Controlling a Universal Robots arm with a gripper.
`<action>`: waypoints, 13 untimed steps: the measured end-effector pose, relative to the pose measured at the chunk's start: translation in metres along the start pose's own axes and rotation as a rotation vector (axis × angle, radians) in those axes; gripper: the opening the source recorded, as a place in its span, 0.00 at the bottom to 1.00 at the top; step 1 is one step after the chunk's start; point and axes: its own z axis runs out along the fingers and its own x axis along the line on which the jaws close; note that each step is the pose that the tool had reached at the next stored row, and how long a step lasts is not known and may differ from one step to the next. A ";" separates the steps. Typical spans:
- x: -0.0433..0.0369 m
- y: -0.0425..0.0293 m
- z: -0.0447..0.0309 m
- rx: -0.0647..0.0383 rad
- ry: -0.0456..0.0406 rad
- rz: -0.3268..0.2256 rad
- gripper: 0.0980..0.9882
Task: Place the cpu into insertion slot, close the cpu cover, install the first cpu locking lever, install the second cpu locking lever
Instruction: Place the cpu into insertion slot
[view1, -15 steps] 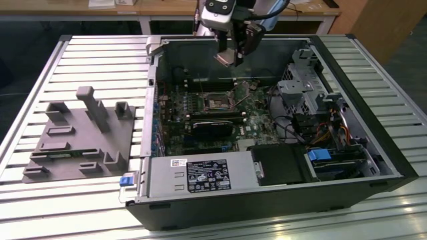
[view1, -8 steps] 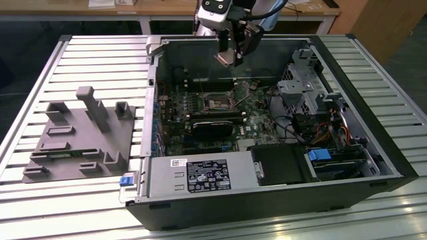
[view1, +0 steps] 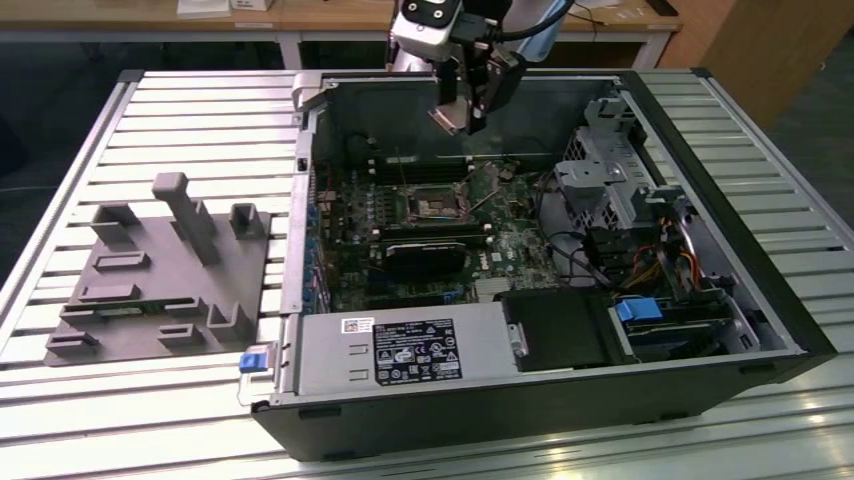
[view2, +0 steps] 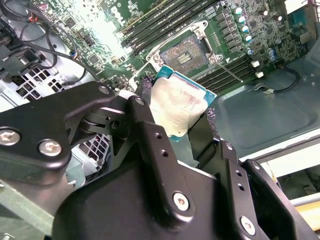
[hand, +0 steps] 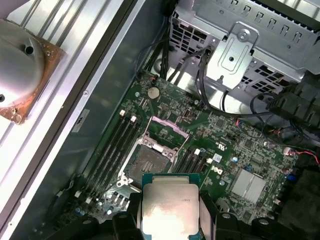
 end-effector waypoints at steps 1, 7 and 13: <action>0.0000 0.0000 0.0002 0.000 0.0000 0.000 0.50; 0.0000 -0.0002 0.0023 0.000 -0.0004 0.005 0.50; -0.0001 -0.0003 0.0028 0.000 -0.0007 0.008 0.50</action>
